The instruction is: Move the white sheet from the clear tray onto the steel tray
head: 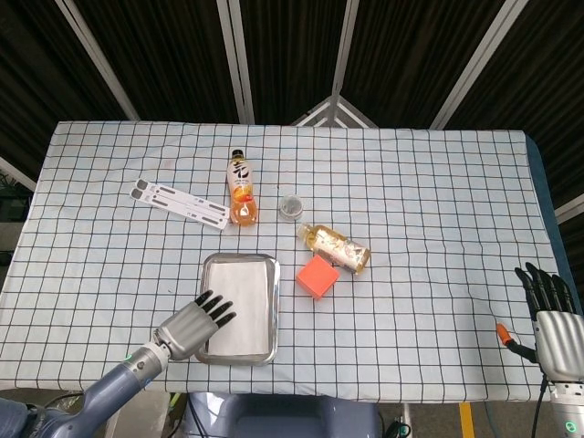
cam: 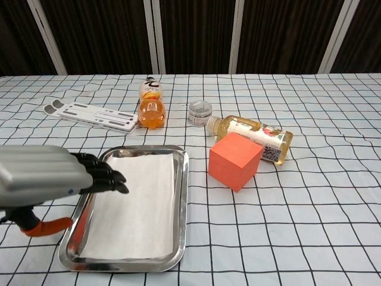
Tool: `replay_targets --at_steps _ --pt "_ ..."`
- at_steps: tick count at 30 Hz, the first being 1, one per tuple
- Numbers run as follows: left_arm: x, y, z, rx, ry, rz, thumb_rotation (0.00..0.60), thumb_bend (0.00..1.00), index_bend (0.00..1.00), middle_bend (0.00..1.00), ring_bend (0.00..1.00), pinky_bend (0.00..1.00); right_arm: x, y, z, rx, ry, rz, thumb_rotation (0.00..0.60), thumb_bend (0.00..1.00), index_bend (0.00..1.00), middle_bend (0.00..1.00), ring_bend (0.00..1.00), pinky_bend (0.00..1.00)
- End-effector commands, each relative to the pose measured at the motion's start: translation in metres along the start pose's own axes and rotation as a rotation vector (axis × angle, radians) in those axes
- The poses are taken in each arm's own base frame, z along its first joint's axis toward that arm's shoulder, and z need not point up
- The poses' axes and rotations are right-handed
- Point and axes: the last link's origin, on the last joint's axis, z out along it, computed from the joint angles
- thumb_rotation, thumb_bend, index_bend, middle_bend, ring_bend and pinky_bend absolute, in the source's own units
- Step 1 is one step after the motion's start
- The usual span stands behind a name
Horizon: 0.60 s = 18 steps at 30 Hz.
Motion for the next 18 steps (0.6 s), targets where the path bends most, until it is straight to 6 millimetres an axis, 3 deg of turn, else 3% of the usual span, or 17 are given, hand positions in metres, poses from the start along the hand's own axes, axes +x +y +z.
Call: replay_targets --at_steps 1,6,9,12,18 --pt "0.017 -0.018 -0.021 0.068 0.091 -0.053 0.6 0.47 0.0 0.0 0.0 0.0 0.0 0.0 0.0 0.002 -0.001 -0.003 0.6 0.33 0.0 0.0 0.0 0.0" --pt "0.021 -0.046 -0.049 0.191 0.235 -0.149 0.6 0.26 0.0 0.0 0.0 0.0 -0.001 -0.001 -0.001 0.002 0.0 -0.007 0.6 0.33 0.0 0.0 0.0 0.0" --pt "0.008 -0.062 -0.072 0.291 0.365 -0.227 0.6 0.11 0.0 0.0 0.0 0.0 -0.001 -0.001 0.0 0.005 -0.002 -0.014 0.6 0.32 0.0 0.0 0.0 0.0" --pt "-0.017 -0.076 -0.099 0.409 0.456 -0.249 0.6 0.04 0.0 0.0 0.0 0.0 -0.003 -0.001 0.0 0.009 -0.005 -0.024 0.6 0.32 0.0 0.0 0.0 0.0" --pt "-0.054 -0.089 -0.138 0.559 0.583 -0.251 0.6 0.02 0.0 0.0 0.0 0.0 -0.004 -0.002 0.001 0.009 -0.006 -0.03 0.6 0.32 0.0 0.0 0.0 0.0"
